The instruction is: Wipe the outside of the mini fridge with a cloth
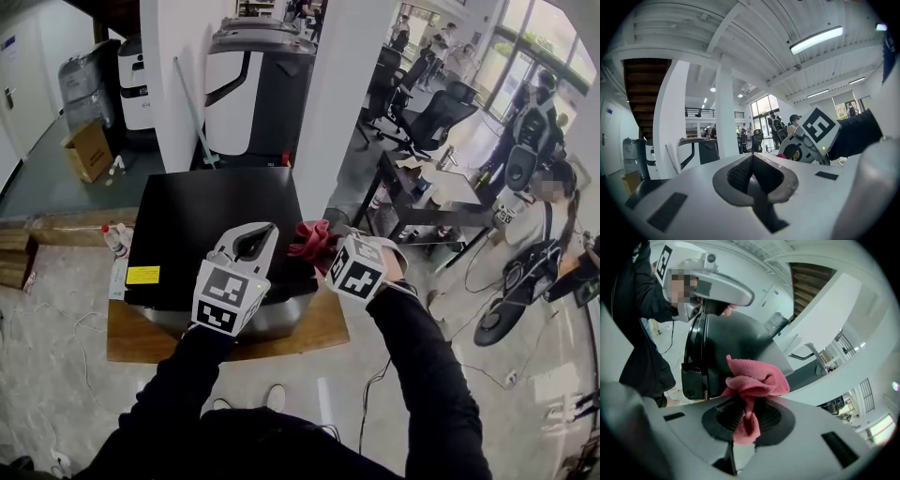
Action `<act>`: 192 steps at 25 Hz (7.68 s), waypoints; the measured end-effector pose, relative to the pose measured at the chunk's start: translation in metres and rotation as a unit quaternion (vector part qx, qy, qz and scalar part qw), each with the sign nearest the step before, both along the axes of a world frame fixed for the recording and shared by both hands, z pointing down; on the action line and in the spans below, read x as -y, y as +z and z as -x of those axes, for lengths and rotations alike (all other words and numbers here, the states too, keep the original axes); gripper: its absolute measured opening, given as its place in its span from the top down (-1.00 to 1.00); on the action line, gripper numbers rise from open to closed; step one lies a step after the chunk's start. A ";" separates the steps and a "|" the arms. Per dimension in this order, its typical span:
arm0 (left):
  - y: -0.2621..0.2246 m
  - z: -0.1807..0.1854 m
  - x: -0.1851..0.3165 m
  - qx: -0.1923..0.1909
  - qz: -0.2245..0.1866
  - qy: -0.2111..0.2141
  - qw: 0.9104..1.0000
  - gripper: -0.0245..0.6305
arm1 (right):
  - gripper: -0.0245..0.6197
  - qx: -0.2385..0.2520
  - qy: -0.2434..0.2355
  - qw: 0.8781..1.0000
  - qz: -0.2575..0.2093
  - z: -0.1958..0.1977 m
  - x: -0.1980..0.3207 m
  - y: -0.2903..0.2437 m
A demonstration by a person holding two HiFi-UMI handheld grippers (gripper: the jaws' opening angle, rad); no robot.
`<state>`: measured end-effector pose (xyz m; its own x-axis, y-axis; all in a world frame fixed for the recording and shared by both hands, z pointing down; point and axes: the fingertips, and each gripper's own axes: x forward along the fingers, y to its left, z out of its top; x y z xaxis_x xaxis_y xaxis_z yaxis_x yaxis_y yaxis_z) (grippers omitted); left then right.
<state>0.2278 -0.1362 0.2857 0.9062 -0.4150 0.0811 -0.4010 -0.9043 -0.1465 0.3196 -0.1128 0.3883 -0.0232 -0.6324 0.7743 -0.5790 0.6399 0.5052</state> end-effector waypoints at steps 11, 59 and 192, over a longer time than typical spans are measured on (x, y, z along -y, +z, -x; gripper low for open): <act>-0.042 0.009 -0.036 -0.053 -0.022 -0.016 0.998 0.91 | 0.73 0.049 -0.018 0.987 -0.154 0.016 -0.027 -0.089; 0.081 -0.206 -0.093 -0.110 0.052 -0.164 0.979 0.91 | 0.71 0.190 -0.114 0.953 -0.206 -0.148 0.032 -0.016; 0.228 -0.039 -0.159 -0.054 0.106 -0.183 0.976 0.91 | 0.72 0.003 -0.164 0.986 -0.005 -0.036 -0.057 0.256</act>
